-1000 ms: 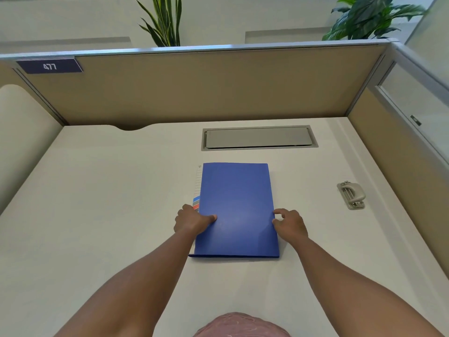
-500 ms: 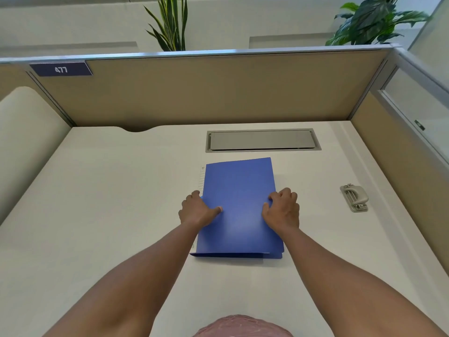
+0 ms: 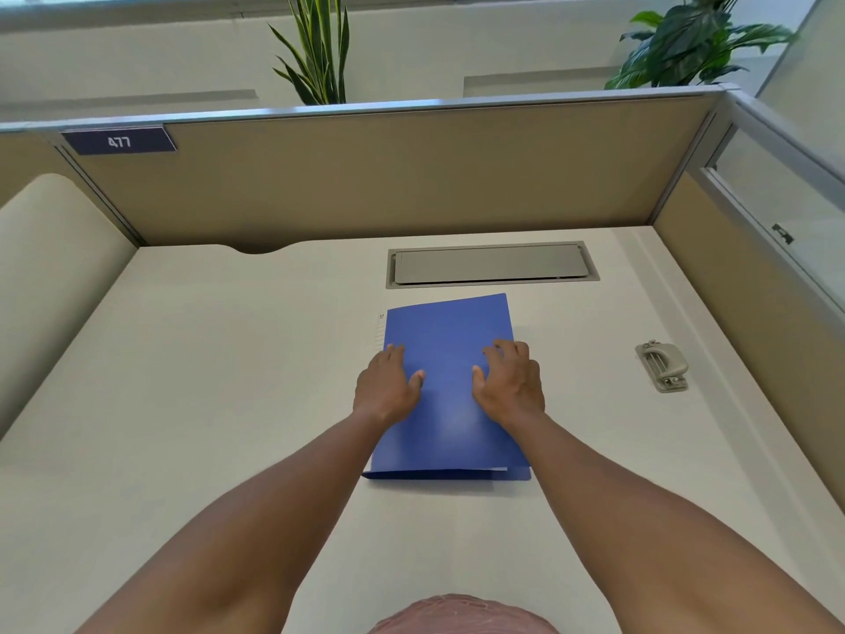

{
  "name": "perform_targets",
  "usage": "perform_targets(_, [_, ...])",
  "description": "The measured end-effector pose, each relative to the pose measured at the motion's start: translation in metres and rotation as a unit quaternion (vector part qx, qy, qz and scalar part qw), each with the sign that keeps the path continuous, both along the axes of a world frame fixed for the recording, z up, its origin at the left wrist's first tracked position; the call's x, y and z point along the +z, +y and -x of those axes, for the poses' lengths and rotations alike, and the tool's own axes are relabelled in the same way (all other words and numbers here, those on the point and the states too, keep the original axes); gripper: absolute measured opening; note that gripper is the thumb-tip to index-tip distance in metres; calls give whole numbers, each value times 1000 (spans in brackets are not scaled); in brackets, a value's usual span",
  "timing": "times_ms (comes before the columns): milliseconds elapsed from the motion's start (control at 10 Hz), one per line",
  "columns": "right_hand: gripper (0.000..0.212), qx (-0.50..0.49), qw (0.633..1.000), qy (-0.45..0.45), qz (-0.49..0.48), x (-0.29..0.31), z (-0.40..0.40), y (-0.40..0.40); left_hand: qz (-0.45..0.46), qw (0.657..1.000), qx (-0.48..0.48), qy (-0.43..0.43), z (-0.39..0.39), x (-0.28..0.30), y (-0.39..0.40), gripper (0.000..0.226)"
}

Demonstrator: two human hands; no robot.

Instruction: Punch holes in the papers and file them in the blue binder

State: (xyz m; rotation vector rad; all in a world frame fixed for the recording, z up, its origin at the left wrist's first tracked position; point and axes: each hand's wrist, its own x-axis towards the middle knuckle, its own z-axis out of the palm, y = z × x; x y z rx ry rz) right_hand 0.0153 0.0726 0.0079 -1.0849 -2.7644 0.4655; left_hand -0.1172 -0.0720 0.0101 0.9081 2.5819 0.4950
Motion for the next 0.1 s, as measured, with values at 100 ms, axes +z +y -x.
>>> perform_targets(100, [46, 31, 999, 0, 10, 1, 6, -3, 1, 999, -33, 19, -3, 0, 5, 59])
